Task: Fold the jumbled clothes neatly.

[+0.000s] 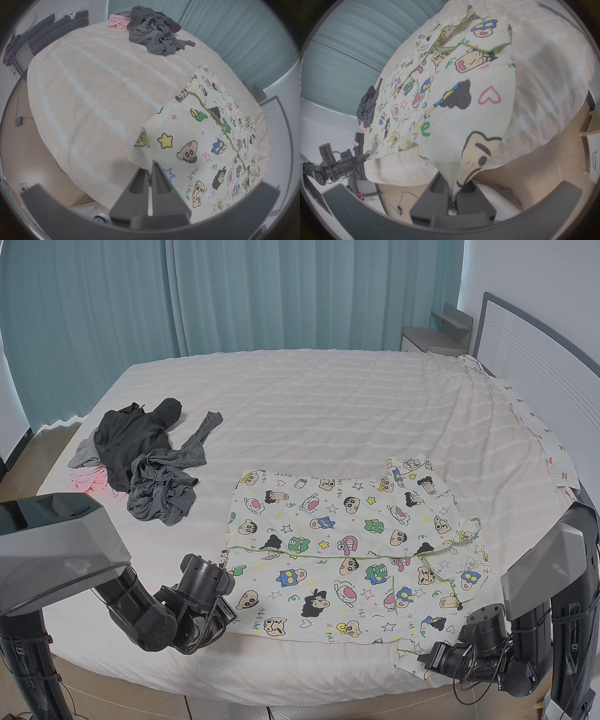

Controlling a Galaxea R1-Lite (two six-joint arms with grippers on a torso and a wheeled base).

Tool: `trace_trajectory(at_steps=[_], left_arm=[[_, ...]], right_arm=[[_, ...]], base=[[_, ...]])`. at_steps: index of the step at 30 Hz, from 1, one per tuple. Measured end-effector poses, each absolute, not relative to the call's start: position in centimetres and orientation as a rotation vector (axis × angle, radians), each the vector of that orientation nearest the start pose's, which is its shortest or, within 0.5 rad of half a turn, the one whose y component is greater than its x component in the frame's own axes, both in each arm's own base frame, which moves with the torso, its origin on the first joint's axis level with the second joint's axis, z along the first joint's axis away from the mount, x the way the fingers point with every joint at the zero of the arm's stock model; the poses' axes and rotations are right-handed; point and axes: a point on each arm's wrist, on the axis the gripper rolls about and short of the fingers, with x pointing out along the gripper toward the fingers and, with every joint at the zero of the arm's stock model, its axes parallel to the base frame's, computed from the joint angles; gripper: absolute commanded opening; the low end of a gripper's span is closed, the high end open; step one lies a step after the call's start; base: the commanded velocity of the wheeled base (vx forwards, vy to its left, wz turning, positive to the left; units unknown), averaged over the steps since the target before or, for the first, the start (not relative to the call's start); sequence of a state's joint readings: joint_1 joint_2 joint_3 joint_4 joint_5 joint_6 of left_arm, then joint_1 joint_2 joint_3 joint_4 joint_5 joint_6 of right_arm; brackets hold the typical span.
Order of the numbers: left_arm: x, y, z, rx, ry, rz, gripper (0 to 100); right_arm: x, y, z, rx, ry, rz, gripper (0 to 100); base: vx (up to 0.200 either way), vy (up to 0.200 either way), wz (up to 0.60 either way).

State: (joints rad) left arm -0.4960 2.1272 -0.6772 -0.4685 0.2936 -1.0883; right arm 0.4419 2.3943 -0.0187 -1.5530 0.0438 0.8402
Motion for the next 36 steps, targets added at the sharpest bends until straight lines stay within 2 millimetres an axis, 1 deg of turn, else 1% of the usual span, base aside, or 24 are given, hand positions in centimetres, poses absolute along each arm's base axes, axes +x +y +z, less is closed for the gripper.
trace_trajectory(at_steps=[7,14,22,26,36], left_arm=[[27.2,-14.1,1.1,-0.622,0.868,0.32,0],[26.4,-14.1,1.4,-0.613,0.875,0.312,0],[25.5,-13.9,1.3,-0.597,0.892,0.313,0],[24.8,-13.7,1.1,-0.588,0.907,0.319,0],[23.6,-13.4,1.1,-0.572,0.924,0.319,0]], right_arm=[[19.6,9.2,-3.8,0.63,0.918,0.084,0],[18.6,8.7,-2.9,0.598,0.993,0.042,0],[17.3,8.1,-1.0,0.55,1.036,0.045,0],[16.9,8.0,-0.1,0.545,1.029,0.064,0],[16.1,7.8,0.6,0.521,1.057,0.069,0]], base=[[0.0,0.0,0.0],[0.0,0.0,0.0],[0.0,0.0,0.0],[0.0,0.0,0.0],[0.0,0.0,0.0]])
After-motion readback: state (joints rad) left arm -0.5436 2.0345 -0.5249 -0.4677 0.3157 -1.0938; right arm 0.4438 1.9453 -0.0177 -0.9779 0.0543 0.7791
